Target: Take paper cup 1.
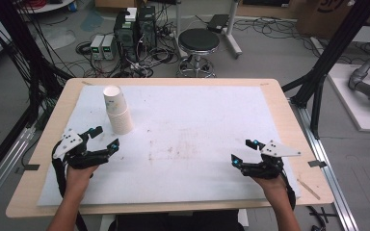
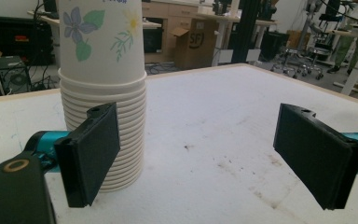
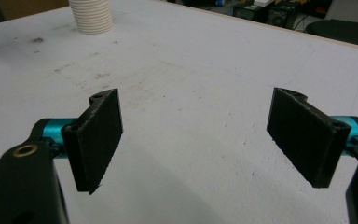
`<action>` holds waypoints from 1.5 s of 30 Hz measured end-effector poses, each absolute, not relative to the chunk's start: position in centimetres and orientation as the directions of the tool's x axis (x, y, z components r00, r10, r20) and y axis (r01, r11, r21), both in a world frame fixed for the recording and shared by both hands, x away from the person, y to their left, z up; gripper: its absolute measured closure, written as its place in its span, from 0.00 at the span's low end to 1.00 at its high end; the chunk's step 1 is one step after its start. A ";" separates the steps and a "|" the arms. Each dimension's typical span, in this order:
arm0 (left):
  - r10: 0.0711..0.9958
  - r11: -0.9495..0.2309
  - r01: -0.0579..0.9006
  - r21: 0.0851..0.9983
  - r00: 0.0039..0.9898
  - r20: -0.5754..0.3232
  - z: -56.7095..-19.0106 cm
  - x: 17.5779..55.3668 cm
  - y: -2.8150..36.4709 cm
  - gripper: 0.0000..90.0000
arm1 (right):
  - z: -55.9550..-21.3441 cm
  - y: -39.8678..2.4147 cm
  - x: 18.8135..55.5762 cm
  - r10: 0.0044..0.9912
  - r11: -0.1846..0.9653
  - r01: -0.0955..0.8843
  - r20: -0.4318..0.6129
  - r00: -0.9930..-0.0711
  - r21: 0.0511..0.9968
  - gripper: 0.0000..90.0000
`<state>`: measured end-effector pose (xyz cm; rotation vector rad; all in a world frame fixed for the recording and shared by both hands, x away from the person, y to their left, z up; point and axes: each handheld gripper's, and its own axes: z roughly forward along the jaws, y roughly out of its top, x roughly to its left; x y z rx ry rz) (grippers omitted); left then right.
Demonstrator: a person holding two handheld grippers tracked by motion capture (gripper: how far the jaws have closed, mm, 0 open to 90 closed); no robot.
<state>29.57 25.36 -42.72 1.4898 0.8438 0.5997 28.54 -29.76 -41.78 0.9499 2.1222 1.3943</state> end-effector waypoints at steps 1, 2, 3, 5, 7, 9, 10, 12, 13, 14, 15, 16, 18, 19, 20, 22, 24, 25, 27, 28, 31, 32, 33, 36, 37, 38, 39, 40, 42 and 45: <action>0.795 0.028 0.153 0.988 0.596 -0.115 -42.7 29.6 25.4 0.16 | -41.8 -29.8 28.5 0.739 0.259 0.315 0.022 -0.674 0.913 0.21; 0.797 0.027 0.153 0.988 0.593 -0.114 -42.7 29.6 25.4 0.16 | -41.8 -29.8 28.5 0.738 0.259 0.315 0.023 -0.674 0.913 0.21; 0.799 0.032 0.155 0.987 0.589 -0.119 -42.7 29.6 25.4 0.16 | -41.8 -29.8 28.5 0.739 0.260 0.314 0.022 -0.674 0.913 0.21; 0.799 0.033 0.155 0.987 0.589 -0.119 -42.7 29.5 25.5 0.16 | -41.8 -29.8 28.6 0.739 0.261 0.308 0.016 -0.674 0.915 0.21; 0.802 0.031 0.157 0.987 0.586 -0.118 -42.7 29.4 25.5 0.16 | -41.8 -29.8 28.8 0.739 0.260 0.311 0.019 -0.674 0.914 0.21; 0.801 0.030 0.161 0.986 0.586 -0.120 -42.7 29.3 25.6 0.16 | -41.9 -29.9 29.0 0.739 0.258 0.310 0.020 -0.674 0.915 0.21; 0.800 0.028 0.164 0.986 0.588 -0.121 -42.8 29.3 25.6 0.16 | -41.9 -29.9 29.1 0.738 0.257 0.314 0.024 -0.675 0.914 0.21; 0.800 0.025 0.169 0.985 0.588 -0.121 -42.8 29.3 25.5 0.16 | -42.0 -29.9 29.1 0.737 0.259 0.320 0.027 -0.675 0.911 0.21; 0.800 0.025 0.169 0.985 0.588 -0.121 -42.8 29.3 25.5 0.16 | -42.0 -29.9 29.1 0.735 0.260 0.324 0.031 -0.678 0.910 0.21; 0.801 0.018 0.167 0.986 0.587 -0.114 -42.8 29.3 25.4 0.16 | -41.9 -29.9 29.2 0.733 0.265 0.321 0.027 -0.680 0.909 0.21; 0.801 0.018 0.167 0.986 0.587 -0.114 -42.8 29.3 25.4 0.16 | -41.9 -30.0 29.1 0.736 0.262 0.324 0.029 -0.676 0.909 0.21; 0.806 0.017 0.166 0.986 0.581 -0.112 -42.8 29.2 25.4 0.16 | -41.9 -30.0 29.1 0.736 0.263 0.325 0.029 -0.677 0.908 0.21; 0.808 0.016 0.167 0.986 0.579 -0.111 -42.8 29.2 25.4 0.16 | -41.8 -30.0 28.9 0.737 0.268 0.327 0.025 -0.675 0.907 0.21; 0.814 0.025 0.170 0.985 0.569 -0.119 -42.7 29.2 25.3 0.16 | -41.8 -30.0 28.8 0.737 0.271 0.322 0.020 -0.676 0.907 0.21; 0.812 0.028 0.170 0.985 0.571 -0.121 -42.7 29.1 25.3 0.16 | -41.8 -29.9 28.7 0.736 0.272 0.324 0.021 -0.677 0.906 0.21; 0.805 0.022 0.170 0.985 0.582 -0.118 -42.6 29.0 25.3 0.16 | -41.7 -29.9 28.6 0.734 0.274 0.323 0.020 -0.679 0.906 0.21; 0.806 0.023 0.171 0.985 0.580 -0.119 -42.7 29.0 25.2 0.16 | -41.7 -29.9 28.7 0.735 0.274 0.322 0.018 -0.678 0.906 0.21; 0.807 0.019 0.172 0.985 0.579 -0.117 -42.7 29.1 25.2 0.16 | -41.7 -29.9 28.7 0.736 0.272 0.324 0.021 -0.676 0.906 0.21; 0.810 0.018 0.172 0.985 0.575 -0.115 -42.6 29.1 25.2 0.16 | -41.7 -29.9 28.8 0.736 0.269 0.326 0.024 -0.677 0.906 0.21; 0.809 0.020 0.173 0.985 0.575 -0.117 -42.6 29.0 25.2 0.16 | -41.7 -29.9 28.9 0.735 0.269 0.322 0.023 -0.678 0.908 0.21; 0.811 0.010 0.169 0.986 0.575 -0.106 -42.4 29.0 25.1 0.16 | -41.8 -29.9 29.0 0.734 0.269 0.320 0.022 -0.679 0.908 0.21; 0.811 0.010 0.169 0.986 0.575 -0.106 -42.4 29.0 25.1 0.16 | -41.8 -29.8 28.9 0.735 0.268 0.329 0.028 -0.677 0.905 0.21; 0.811 0.009 0.163 0.987 0.577 -0.103 -42.1 29.1 25.1 0.16 | -41.8 -29.8 28.9 0.735 0.270 0.329 0.027 -0.678 0.905 0.21; 0.812 0.010 0.149 0.989 0.576 -0.095 -41.5 29.1 25.2 0.16 | -41.8 -29.7 29.0 0.730 0.271 0.328 0.029 -0.683 0.905 0.21; 0.812 0.010 0.149 0.989 0.576 -0.095 -41.5 29.1 25.2 0.16 | -41.8 -29.6 29.0 0.728 0.274 0.332 0.031 -0.685 0.902 0.21; 0.814 0.012 0.144 0.990 0.574 -0.093 -41.2 29.2 25.2 0.16 | -41.8 -29.6 29.0 0.728 0.274 0.332 0.031 -0.685 0.902 0.21; 0.818 0.019 0.134 0.991 0.568 -0.093 -40.8 29.3 25.3 0.16 | -41.9 -29.6 29.0 0.726 0.274 0.329 0.030 -0.687 0.904 0.21; 0.818 0.019 0.134 0.991 0.568 -0.093 -40.8 29.3 25.3 0.16 | -41.9 -29.6 29.0 0.726 0.274 0.329 0.030 -0.687 0.904 0.21; 0.819 0.013 0.135 0.991 0.566 -0.088 -40.2 29.5 25.5 0.16 | -41.8 -29.5 29.0 0.724 0.271 0.330 0.034 -0.689 0.904 0.21; 0.817 -0.005 0.141 0.990 0.571 -0.077 -39.0 30.2 25.7 0.16 | -41.8 -29.3 29.0 0.723 0.270 0.338 0.041 -0.689 0.902 0.21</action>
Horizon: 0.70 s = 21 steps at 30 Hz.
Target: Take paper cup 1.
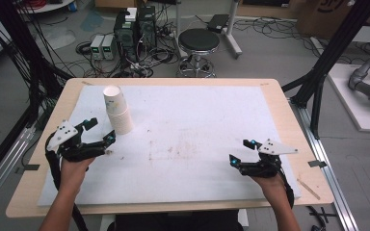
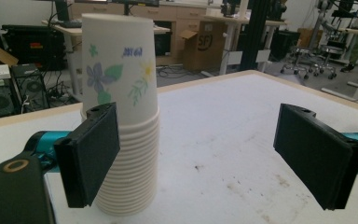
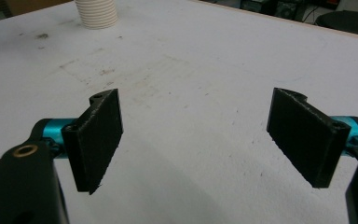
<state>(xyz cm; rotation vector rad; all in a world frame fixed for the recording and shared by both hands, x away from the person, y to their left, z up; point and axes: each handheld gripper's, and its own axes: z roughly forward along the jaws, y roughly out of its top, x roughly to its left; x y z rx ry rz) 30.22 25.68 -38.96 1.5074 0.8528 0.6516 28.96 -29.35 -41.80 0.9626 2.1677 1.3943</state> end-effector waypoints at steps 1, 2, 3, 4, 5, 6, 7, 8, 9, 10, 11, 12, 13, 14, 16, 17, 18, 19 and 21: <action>0.818 -0.007 0.143 0.990 0.570 -0.077 -38.6 30.4 25.7 0.16 | -41.8 -29.3 29.0 0.721 0.273 0.335 0.039 -0.692 0.902 0.21; 0.818 -0.007 0.143 0.990 0.570 -0.077 -38.6 30.4 25.7 0.16 | -41.8 -29.3 29.0 0.721 0.273 0.335 0.039 -0.692 0.902 0.21; 0.818 -0.010 0.140 0.990 0.571 -0.072 -38.1 30.6 25.8 0.16 | -41.8 -29.3 28.9 0.720 0.275 0.337 0.039 -0.693 0.901 0.21; 0.817 -0.009 0.136 0.991 0.572 -0.071 -37.7 30.8 25.8 0.16 | -41.8 -29.3 28.9 0.720 0.275 0.337 0.039 -0.693 0.901 0.21; 0.818 -0.013 0.132 0.991 0.572 -0.065 -37.3 31.0 25.8 0.16 | -41.8 -29.2 29.0 0.720 0.272 0.337 0.042 -0.693 0.901 0.21; 0.819 -0.018 0.131 0.991 0.570 -0.061 -36.9 31.3 25.8 0.16 | -41.8 -29.2 29.0 0.720 0.272 0.337 0.042 -0.693 0.901 0.21; 0.818 -0.021 0.130 0.991 0.572 -0.058 -36.3 31.9 25.8 0.16 | -41.8 -29.2 29.0 0.718 0.275 0.333 0.038 -0.695 0.902 0.21; 0.818 -0.021 0.130 0.991 0.572 -0.058 -36.3 31.9 25.8 0.16 | -41.9 -29.2 29.0 0.715 0.275 0.336 0.042 -0.697 0.901 0.21; 0.819 -0.024 0.133 0.991 0.570 -0.057 -36.0 32.2 25.8 0.16 | -41.9 -29.2 29.0 0.716 0.273 0.341 0.047 -0.696 0.900 0.21; 0.821 -0.031 0.136 0.990 0.569 -0.052 -35.7 32.5 25.8 0.16 | -41.9 -29.2 29.1 0.715 0.275 0.340 0.045 -0.697 0.900 0.21; 0.824 -0.031 0.135 0.990 0.564 -0.051 -35.4 32.8 25.8 0.16 | -41.9 -29.2 29.1 0.714 0.276 0.340 0.045 -0.699 0.899 0.21; 0.826 -0.028 0.131 0.991 0.561 -0.051 -35.2 33.1 25.8 0.16 | -41.9 -29.2 29.1 0.714 0.276 0.340 0.045 -0.699 0.899 0.21; 0.827 -0.029 0.133 0.991 0.559 -0.051 -34.9 33.4 25.8 0.16 | -41.9 -29.2 29.1 0.714 0.273 0.342 0.049 -0.699 0.899 0.21; 0.831 -0.030 0.133 0.991 0.554 -0.049 -34.7 33.7 25.8 0.16 | -41.9 -29.2 29.1 0.714 0.272 0.339 0.047 -0.699 0.901 0.21; 0.834 -0.040 0.141 0.989 0.549 -0.045 -33.9 34.8 25.7 0.16 | -41.9 -29.2 29.1 0.713 0.270 0.339 0.049 -0.700 0.901 0.21; 0.835 -0.045 0.147 0.988 0.548 -0.043 -33.7 35.2 25.7 0.16 | -41.9 -29.2 29.1 0.712 0.271 0.342 0.052 -0.701 0.900 0.21; 0.835 -0.045 0.147 0.988 0.548 -0.043 -33.7 35.2 25.7 0.16 | -41.9 -29.2 29.1 0.712 0.271 0.342 0.052 -0.701 0.900 0.21; 0.839 -0.050 0.151 0.987 0.543 -0.041 -33.5 35.6 25.6 0.16 | -41.9 -29.2 29.1 0.711 0.272 0.342 0.052 -0.702 0.900 0.21; 0.839 -0.053 0.165 0.985 0.542 -0.045 -33.2 36.5 25.5 0.16 | -41.9 -29.2 29.1 0.709 0.274 0.339 0.049 -0.704 0.900 0.21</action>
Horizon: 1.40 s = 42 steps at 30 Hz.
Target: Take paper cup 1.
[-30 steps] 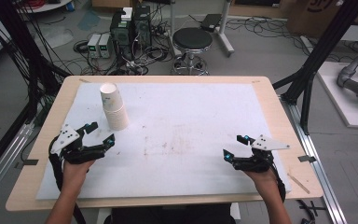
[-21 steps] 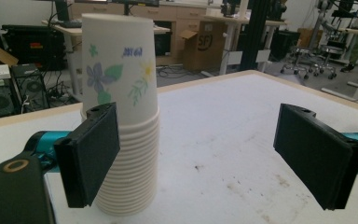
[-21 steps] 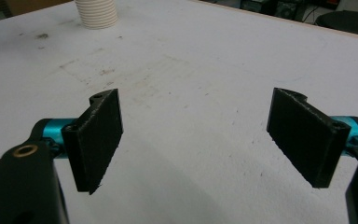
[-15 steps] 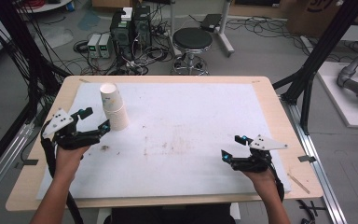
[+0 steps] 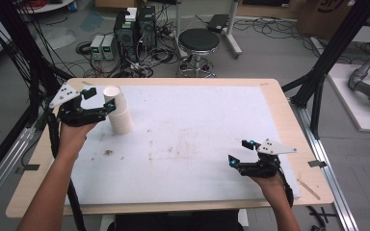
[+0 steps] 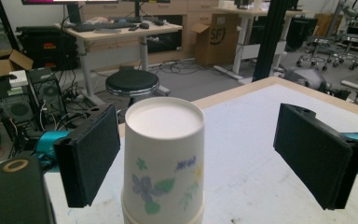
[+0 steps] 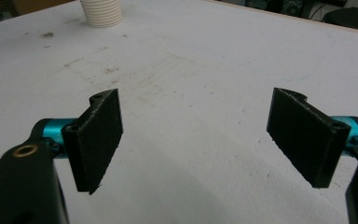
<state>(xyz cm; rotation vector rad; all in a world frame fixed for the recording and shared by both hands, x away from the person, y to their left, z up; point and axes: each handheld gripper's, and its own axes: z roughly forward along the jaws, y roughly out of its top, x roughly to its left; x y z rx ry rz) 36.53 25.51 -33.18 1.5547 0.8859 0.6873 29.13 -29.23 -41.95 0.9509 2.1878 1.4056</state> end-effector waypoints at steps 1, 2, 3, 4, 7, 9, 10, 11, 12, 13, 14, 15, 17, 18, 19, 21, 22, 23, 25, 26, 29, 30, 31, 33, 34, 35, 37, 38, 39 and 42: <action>0.844 -0.060 0.176 0.983 0.535 -0.044 -33.0 37.4 25.3 0.16 | -41.9 -29.2 29.1 0.709 0.273 0.339 0.050 -0.704 0.900 0.21; 0.844 -0.060 0.176 0.983 0.535 -0.044 -33.0 37.4 25.3 0.16 | -41.9 -29.2 29.1 0.709 0.273 0.340 0.051 -0.703 0.900 0.21; 0.846 -0.065 0.189 0.980 0.531 -0.046 -32.9 38.2 25.2 0.16 | -41.9 -29.2 29.1 0.709 0.273 0.340 0.051 -0.704 0.900 0.21; 0.849 -0.067 0.200 0.978 0.526 -0.050 -32.9 38.6 25.1 0.16 | -41.9 -29.2 29.1 0.708 0.273 0.340 0.051 -0.704 0.900 0.21; 0.853 -0.073 0.228 0.971 0.519 -0.057 -33.1 39.6 25.0 0.16 | -41.9 -29.2 29.0 0.709 0.271 0.345 0.056 -0.703 0.899 0.21; 0.854 -0.078 0.242 0.967 0.517 -0.060 -33.2 40.2 24.9 0.16 | -41.9 -29.3 29.0 0.709 0.270 0.346 0.057 -0.703 0.899 0.21; 0.854 -0.078 0.242 0.967 0.517 -0.060 -33.2 40.2 24.9 0.16 | -41.9 -29.3 29.0 0.709 0.270 0.346 0.057 -0.703 0.899 0.21; 0.853 -0.079 0.246 0.966 0.518 -0.061 -33.3 40.4 24.8 0.16 | -41.9 -29.3 29.0 0.709 0.269 0.344 0.057 -0.702 0.900 0.21; 0.851 -0.080 0.256 0.963 0.521 -0.068 -33.6 40.9 24.7 0.16 | -41.9 -29.4 29.0 0.711 0.268 0.346 0.058 -0.701 0.899 0.21; 0.851 -0.081 0.266 0.961 0.520 -0.072 -33.8 41.1 24.7 0.16 | -41.9 -29.4 29.0 0.711 0.269 0.346 0.057 -0.701 0.899 0.21; 0.852 -0.084 0.277 0.957 0.518 -0.075 -34.0 41.3 24.6 0.16 | -41.9 -29.4 29.0 0.710 0.268 0.346 0.058 -0.701 0.899 0.21; 0.848 -0.085 0.287 0.954 0.523 -0.082 -34.1 41.5 24.6 0.16 | -41.9 -29.4 29.0 0.710 0.269 0.346 0.058 -0.702 0.899 0.21; 0.847 -0.090 0.298 0.950 0.525 -0.085 -34.4 41.8 24.5 0.17 | -42.0 -29.4 29.0 0.710 0.271 0.346 0.056 -0.702 0.898 0.21; 0.844 -0.088 0.298 0.951 0.529 -0.087 -34.5 41.9 24.5 0.18 | -42.0 -29.4 29.0 0.709 0.271 0.347 0.058 -0.703 0.898 0.21; 0.842 -0.084 0.300 0.950 0.531 -0.094 -34.6 42.0 24.5 0.21 | -42.0 -29.3 29.0 0.708 0.271 0.349 0.059 -0.703 0.897 0.21; 0.841 -0.081 0.302 0.950 0.533 -0.098 -34.6 42.0 24.6 0.26 | -42.0 -29.3 29.0 0.707 0.272 0.348 0.059 -0.705 0.897 0.21; 0.839 -0.078 0.302 0.950 0.534 -0.101 -34.7 42.1 24.7 0.29 | -42.0 -29.3 29.0 0.706 0.273 0.349 0.060 -0.706 0.896 0.21; 0.835 -0.073 0.300 0.951 0.540 -0.106 -34.7 42.1 24.7 0.33 | -42.0 -29.3 29.0 0.707 0.273 0.352 0.062 -0.705 0.895 0.21; 0.828 -0.071 0.291 0.954 0.551 -0.107 -34.7 42.1 24.8 0.37 | -42.1 -29.2 29.0 0.705 0.274 0.352 0.062 -0.706 0.895 0.21; 0.824 -0.076 0.284 0.956 0.557 -0.100 -34.6 42.0 24.9 0.37 | -42.1 -29.2 29.0 0.704 0.276 0.350 0.060 -0.708 0.895 0.21; 0.822 -0.059 0.261 0.964 0.560 -0.101 -34.3 41.8 25.0 0.38 | -42.1 -29.2 29.0 0.703 0.275 0.356 0.066 -0.708 0.893 0.21; 0.822 -0.053 0.256 0.965 0.560 -0.103 -34.3 41.7 25.1 0.38 | -42.1 -29.2 29.0 0.703 0.275 0.355 0.065 -0.708 0.893 0.21; 0.821 -0.046 0.254 0.966 0.561 -0.108 -34.1 41.7 25.1 0.38 | -42.1 -29.2 29.1 0.703 0.277 0.352 0.062 -0.709 0.894 0.21; 0.818 -0.046 0.253 0.966 0.565 -0.109 -33.9 41.6 25.2 0.38 | -42.2 -29.1 29.1 0.701 0.279 0.355 0.064 -0.710 0.892 0.21; 0.816 -0.039 0.244 0.969 0.567 -0.110 -33.5 41.5 25.2 0.38 | -42.2 -29.1 29.1 0.700 0.278 0.357 0.066 -0.711 0.892 0.21; 0.816 -0.039 0.244 0.969 0.567 -0.110 -33.5 41.5 25.2 0.38 | -42.2 -29.1 29.1 0.700 0.280 0.355 0.064 -0.711 0.892 0.21; 0.815 -0.035 0.235 0.971 0.569 -0.108 -32.9 41.3 25.3 0.38 | -42.2 -29.0 29.1 0.700 0.279 0.357 0.066 -0.712 0.892 0.21; 0.815 -0.040 0.224 0.974 0.571 -0.098 -32.2 41.1 25.3 0.38 | -42.2 -29.0 29.1 0.700 0.278 0.361 0.070 -0.711 0.890 0.21; 0.815 -0.040 0.224 0.974 0.571 -0.098 -32.2 41.1 25.3 0.38 | -42.2 -29.0 29.1 0.700 0.278 0.361 0.070 -0.711 0.890 0.21; 0.819 -0.034 0.190 0.981 0.568 -0.081 -31.1 40.6 25.4 0.38 | -42.3 -29.0 29.2 0.699 0.277 0.362 0.072 -0.711 0.890 0.21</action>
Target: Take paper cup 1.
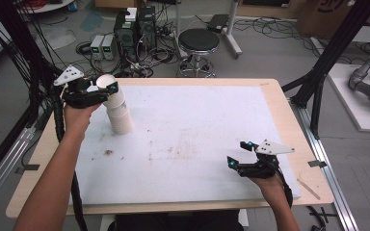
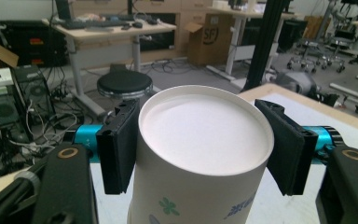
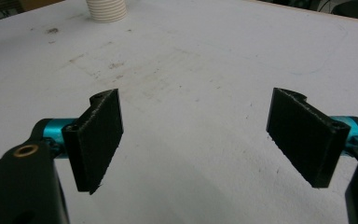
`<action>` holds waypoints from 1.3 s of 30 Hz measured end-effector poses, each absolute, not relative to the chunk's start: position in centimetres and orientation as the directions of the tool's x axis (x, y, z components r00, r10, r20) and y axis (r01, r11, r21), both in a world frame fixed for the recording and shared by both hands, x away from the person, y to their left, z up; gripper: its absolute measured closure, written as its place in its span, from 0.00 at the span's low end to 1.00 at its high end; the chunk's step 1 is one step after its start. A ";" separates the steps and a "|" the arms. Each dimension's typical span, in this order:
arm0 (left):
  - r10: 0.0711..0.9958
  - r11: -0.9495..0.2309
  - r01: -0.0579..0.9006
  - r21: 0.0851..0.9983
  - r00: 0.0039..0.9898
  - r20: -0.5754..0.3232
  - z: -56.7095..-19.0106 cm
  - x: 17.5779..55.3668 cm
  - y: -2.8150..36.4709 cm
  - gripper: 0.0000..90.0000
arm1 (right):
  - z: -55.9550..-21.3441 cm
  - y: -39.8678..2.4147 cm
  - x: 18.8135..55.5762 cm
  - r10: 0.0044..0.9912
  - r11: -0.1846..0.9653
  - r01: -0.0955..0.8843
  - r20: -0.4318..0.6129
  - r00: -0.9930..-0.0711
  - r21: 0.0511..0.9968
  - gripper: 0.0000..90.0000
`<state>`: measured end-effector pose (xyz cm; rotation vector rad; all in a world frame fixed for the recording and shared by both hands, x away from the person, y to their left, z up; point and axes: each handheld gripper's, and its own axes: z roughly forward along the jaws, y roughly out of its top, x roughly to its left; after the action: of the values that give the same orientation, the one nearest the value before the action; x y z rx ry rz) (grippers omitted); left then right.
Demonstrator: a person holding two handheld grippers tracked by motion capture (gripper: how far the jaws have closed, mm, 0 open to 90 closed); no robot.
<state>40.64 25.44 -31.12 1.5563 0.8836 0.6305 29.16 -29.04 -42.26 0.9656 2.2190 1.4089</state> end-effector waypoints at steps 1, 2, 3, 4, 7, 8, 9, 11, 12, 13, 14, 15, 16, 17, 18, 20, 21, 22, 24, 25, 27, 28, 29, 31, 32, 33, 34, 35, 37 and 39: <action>0.821 -0.036 0.183 0.982 0.567 -0.076 -30.8 40.5 25.5 0.38 | -42.3 -29.0 29.2 0.700 0.277 0.361 0.071 -0.711 0.890 0.21; 0.823 -0.031 0.177 0.984 0.562 -0.075 -30.4 40.4 25.6 0.38 | -42.3 -29.0 29.2 0.699 0.277 0.361 0.071 -0.711 0.890 0.21; 0.828 -0.019 0.166 0.986 0.555 -0.077 -30.1 40.3 25.7 0.38 | -42.3 -29.0 29.2 0.699 0.277 0.361 0.071 -0.711 0.890 0.21; 0.828 -0.008 0.155 0.988 0.555 -0.080 -29.7 40.3 25.8 0.38 | -42.3 -29.0 29.2 0.699 0.281 0.358 0.067 -0.712 0.890 0.21; 0.826 0.022 0.124 0.992 0.556 -0.088 -28.3 40.0 26.2 0.38 | -42.3 -28.9 29.1 0.696 0.281 0.361 0.070 -0.715 0.889 0.21; 0.826 0.022 0.124 0.992 0.556 -0.088 -28.3 40.0 26.2 0.38 | -42.3 -28.9 29.1 0.696 0.281 0.361 0.070 -0.715 0.889 0.21; 0.823 0.030 0.117 0.993 0.561 -0.092 -28.0 39.8 26.4 0.38 | -42.3 -29.0 29.1 0.696 0.280 0.360 0.070 -0.715 0.890 0.21; 0.817 0.049 0.104 0.993 0.568 -0.100 -27.5 39.4 26.6 0.39 | -42.3 -29.1 29.1 0.699 0.276 0.362 0.073 -0.712 0.890 0.21; 0.810 0.061 0.093 0.994 0.577 -0.104 -27.1 39.0 26.6 0.39 | -42.3 -29.2 29.1 0.701 0.274 0.363 0.073 -0.709 0.890 0.21; 0.804 0.064 0.090 0.994 0.585 -0.105 -26.9 38.7 26.6 0.39 | -42.3 -29.2 29.1 0.701 0.275 0.364 0.073 -0.710 0.890 0.21; 0.798 0.065 0.088 0.994 0.593 -0.105 -26.8 38.5 26.6 0.39 | -42.3 -29.2 29.1 0.701 0.276 0.359 0.070 -0.710 0.891 0.21; 0.798 0.065 0.088 0.994 0.593 -0.105 -26.8 38.5 26.6 0.39 | -42.2 -29.2 29.0 0.702 0.271 0.365 0.077 -0.708 0.891 0.21; 0.792 0.066 0.085 0.994 0.602 -0.104 -26.7 38.2 26.5 0.39 | -42.2 -29.2 29.0 0.700 0.272 0.363 0.076 -0.710 0.891 0.21; 0.784 0.065 0.083 0.994 0.612 -0.102 -26.6 37.8 26.4 0.39 | -42.2 -29.2 29.0 0.701 0.273 0.361 0.073 -0.710 0.892 0.21; 0.770 0.061 0.079 0.995 0.630 -0.097 -26.6 37.1 26.1 0.39 | -42.2 -29.1 28.9 0.700 0.272 0.362 0.074 -0.710 0.892 0.21; 0.762 0.059 0.079 0.995 0.641 -0.095 -26.7 36.7 25.9 0.39 | -42.2 -29.2 28.9 0.700 0.273 0.360 0.072 -0.710 0.892 0.21; 0.753 0.055 0.080 0.995 0.651 -0.094 -26.8 36.4 25.8 0.39 | -42.2 -29.2 28.9 0.700 0.273 0.359 0.072 -0.710 0.892 0.21; 0.745 0.055 0.079 0.995 0.661 -0.094 -27.0 36.0 25.6 0.39 | -42.2 -29.2 28.9 0.700 0.273 0.359 0.072 -0.710 0.892 0.21; 0.720 0.054 0.088 0.995 0.687 -0.099 -27.6 35.0 24.9 0.39 | -42.2 -29.2 29.1 0.701 0.266 0.360 0.077 -0.709 0.894 0.21; 0.720 0.054 0.088 0.995 0.687 -0.099 -27.6 35.0 24.9 0.39 | -42.2 -29.2 29.1 0.700 0.264 0.361 0.080 -0.710 0.895 0.21; 0.705 0.044 0.096 0.994 0.702 -0.099 -28.1 34.3 24.4 0.39 | -42.2 -29.1 29.2 0.698 0.266 0.361 0.080 -0.711 0.894 0.21; 0.697 0.045 0.099 0.994 0.710 -0.102 -28.4 34.0 24.1 0.39 | -42.2 -29.1 29.3 0.696 0.265 0.360 0.081 -0.713 0.894 0.21; 0.690 0.046 0.101 0.994 0.716 -0.105 -28.7 33.7 23.9 0.39 | -42.2 -29.1 29.3 0.696 0.265 0.360 0.081 -0.713 0.894 0.21; 0.682 0.034 0.109 0.993 0.724 -0.103 -29.2 33.3 23.4 0.39 | -42.2 -28.9 29.5 0.692 0.264 0.358 0.083 -0.717 0.896 0.21; 0.669 0.038 0.123 0.992 0.734 -0.117 -30.1 33.0 22.8 0.39 | -42.2 -28.8 29.5 0.690 0.265 0.359 0.085 -0.719 0.895 0.21; 0.669 0.038 0.123 0.992 0.734 -0.117 -30.1 33.0 22.8 0.39 | -42.2 -28.7 29.5 0.688 0.264 0.362 0.089 -0.720 0.894 0.21; 0.661 0.037 0.129 0.991 0.741 -0.122 -30.5 32.9 22.6 0.39 | -42.2 -28.7 29.6 0.686 0.265 0.360 0.087 -0.722 0.894 0.21; 0.653 0.035 0.132 0.991 0.748 -0.122 -30.9 32.8 22.3 0.39 | -42.2 -28.6 29.6 0.686 0.266 0.361 0.088 -0.722 0.894 0.21; 0.642 0.029 0.137 0.990 0.756 -0.124 -31.6 32.6 21.8 0.39 | -42.2 -28.6 29.6 0.686 0.267 0.359 0.086 -0.723 0.894 0.21; 0.632 0.019 0.142 0.990 0.766 -0.122 -32.3 32.5 21.4 0.39 | -42.2 -28.6 29.5 0.686 0.264 0.359 0.087 -0.722 0.895 0.21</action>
<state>32.47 21.35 -32.27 1.5312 0.6499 0.4250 29.55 -28.59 -42.21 0.9585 2.2217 1.4417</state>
